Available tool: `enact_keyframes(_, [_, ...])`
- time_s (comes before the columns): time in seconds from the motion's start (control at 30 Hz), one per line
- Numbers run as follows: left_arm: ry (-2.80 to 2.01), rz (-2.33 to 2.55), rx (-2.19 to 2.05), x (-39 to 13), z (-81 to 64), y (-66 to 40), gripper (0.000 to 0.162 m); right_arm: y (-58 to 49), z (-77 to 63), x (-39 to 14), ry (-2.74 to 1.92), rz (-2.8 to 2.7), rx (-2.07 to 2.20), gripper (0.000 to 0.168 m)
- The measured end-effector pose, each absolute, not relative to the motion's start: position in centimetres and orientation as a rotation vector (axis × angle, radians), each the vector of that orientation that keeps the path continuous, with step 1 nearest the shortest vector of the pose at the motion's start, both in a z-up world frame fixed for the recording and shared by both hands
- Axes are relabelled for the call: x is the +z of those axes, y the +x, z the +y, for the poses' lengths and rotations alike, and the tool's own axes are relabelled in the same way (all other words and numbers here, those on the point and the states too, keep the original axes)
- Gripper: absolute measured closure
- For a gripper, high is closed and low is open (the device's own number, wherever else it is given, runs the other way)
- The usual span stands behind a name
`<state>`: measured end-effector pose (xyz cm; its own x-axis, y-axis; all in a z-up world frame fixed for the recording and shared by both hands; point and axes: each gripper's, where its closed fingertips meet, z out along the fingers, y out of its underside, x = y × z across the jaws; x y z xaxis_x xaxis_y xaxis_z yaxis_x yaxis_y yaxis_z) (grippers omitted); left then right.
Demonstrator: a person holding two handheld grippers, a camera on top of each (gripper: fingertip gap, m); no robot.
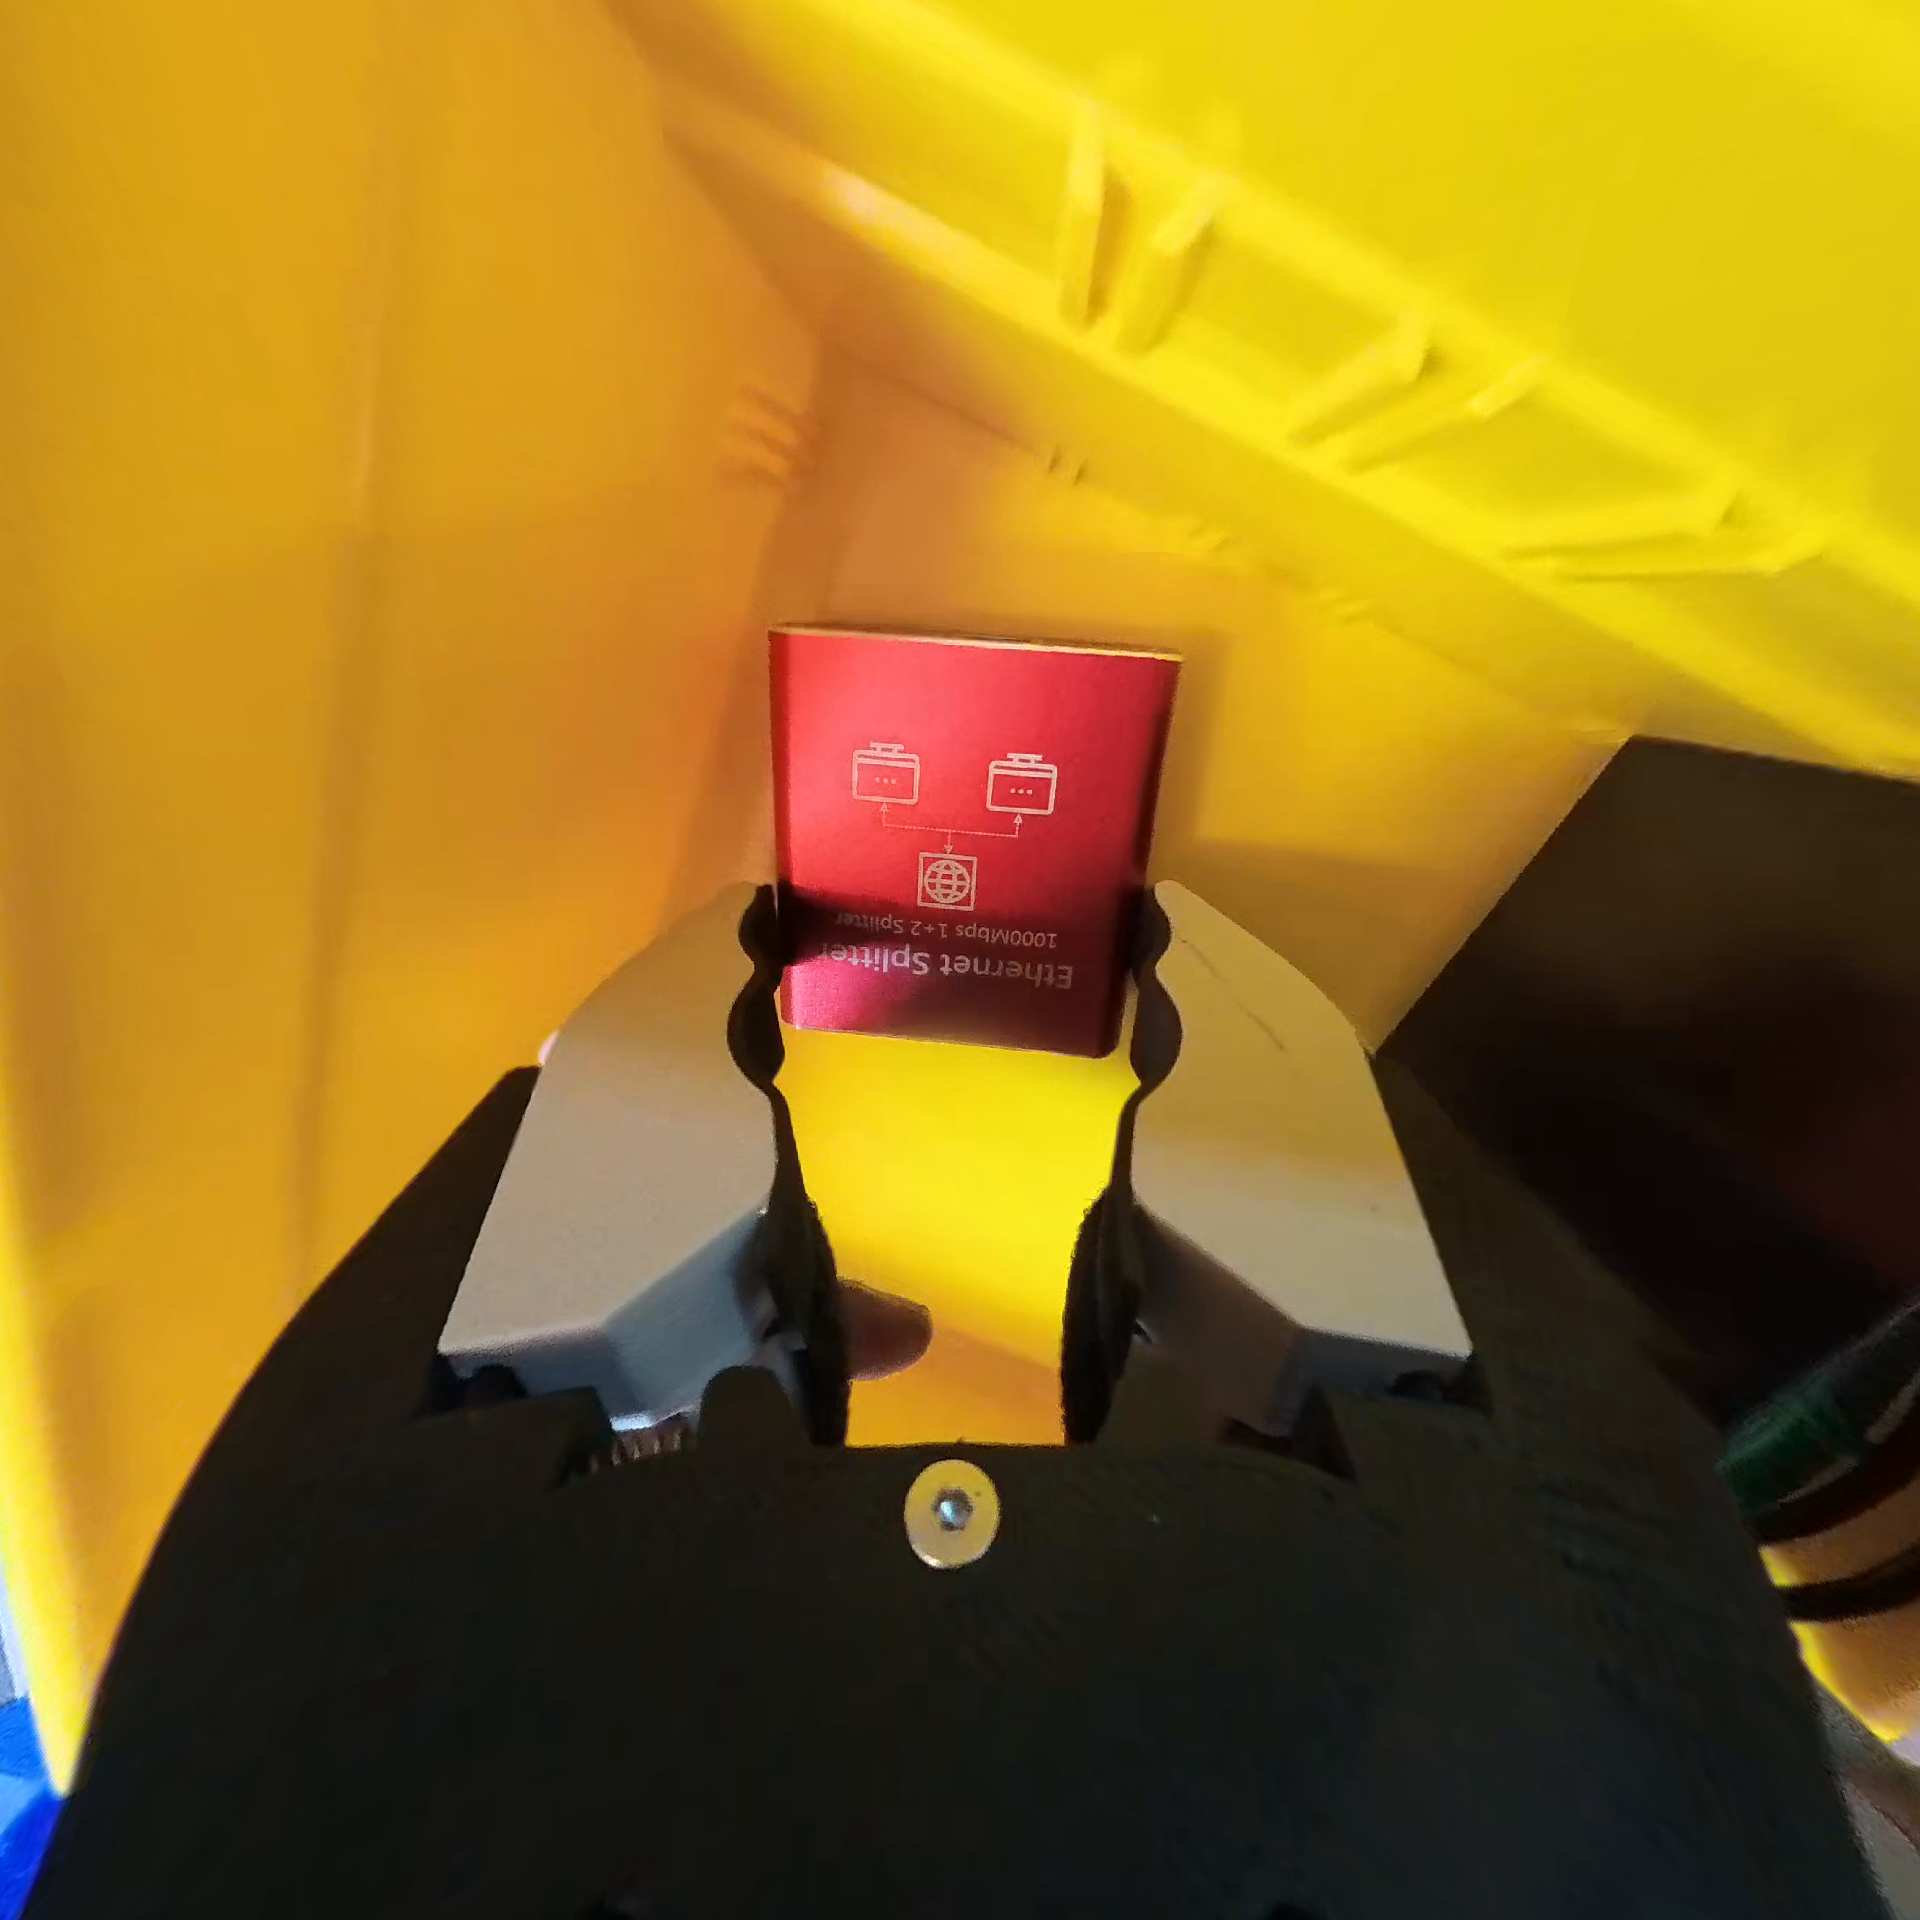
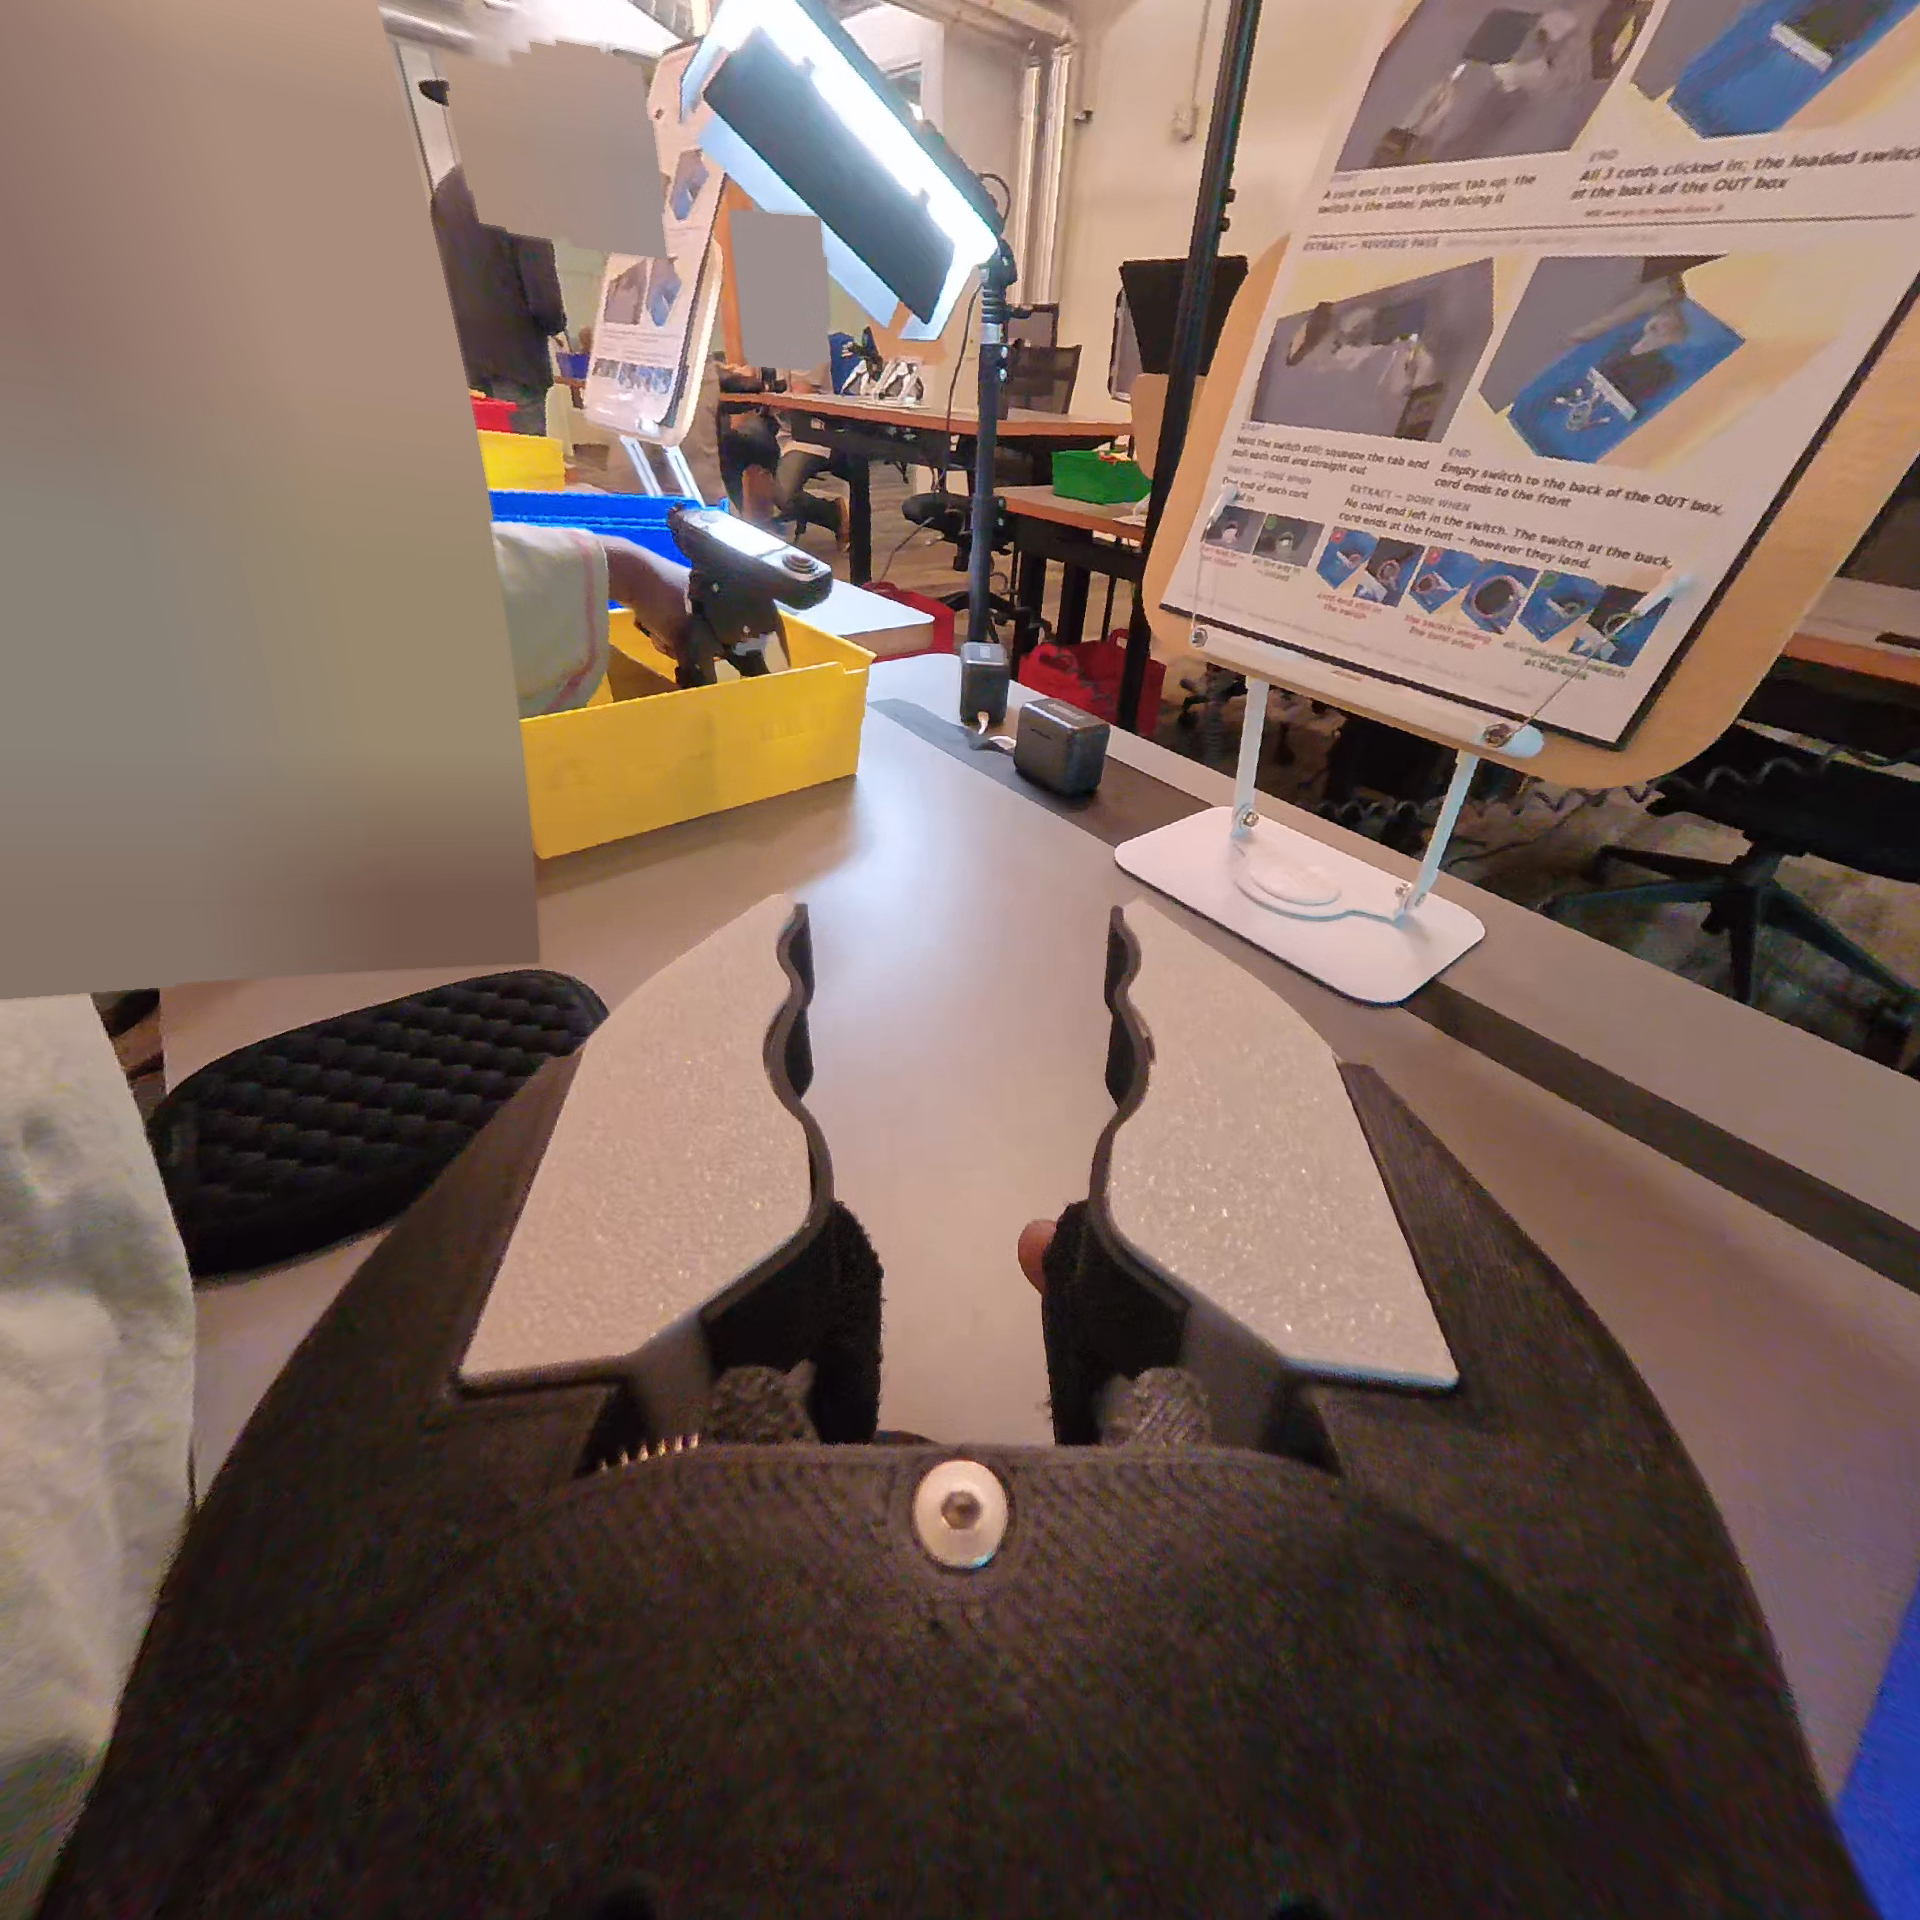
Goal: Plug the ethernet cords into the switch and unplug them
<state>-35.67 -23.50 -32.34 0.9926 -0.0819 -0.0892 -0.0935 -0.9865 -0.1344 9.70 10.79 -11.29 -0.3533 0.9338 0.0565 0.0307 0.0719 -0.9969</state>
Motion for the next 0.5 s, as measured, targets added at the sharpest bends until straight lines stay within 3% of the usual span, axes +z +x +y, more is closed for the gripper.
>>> enact_keyframes(0.17, [-2.872, 0.076, 0.350, -29.2, -23.9, -36.5, 0.097, 9.8, 10.7, -11.6, -1.006, -1.554, 1.383, 0.114])
enact_keyframes(0.5, [-2.034, 0.018, 0.573, -12.6, -19.2, -27.7, 0.097, 8.8, 8.4, -12.4, -0.969, -1.616, 1.452, 0.114])
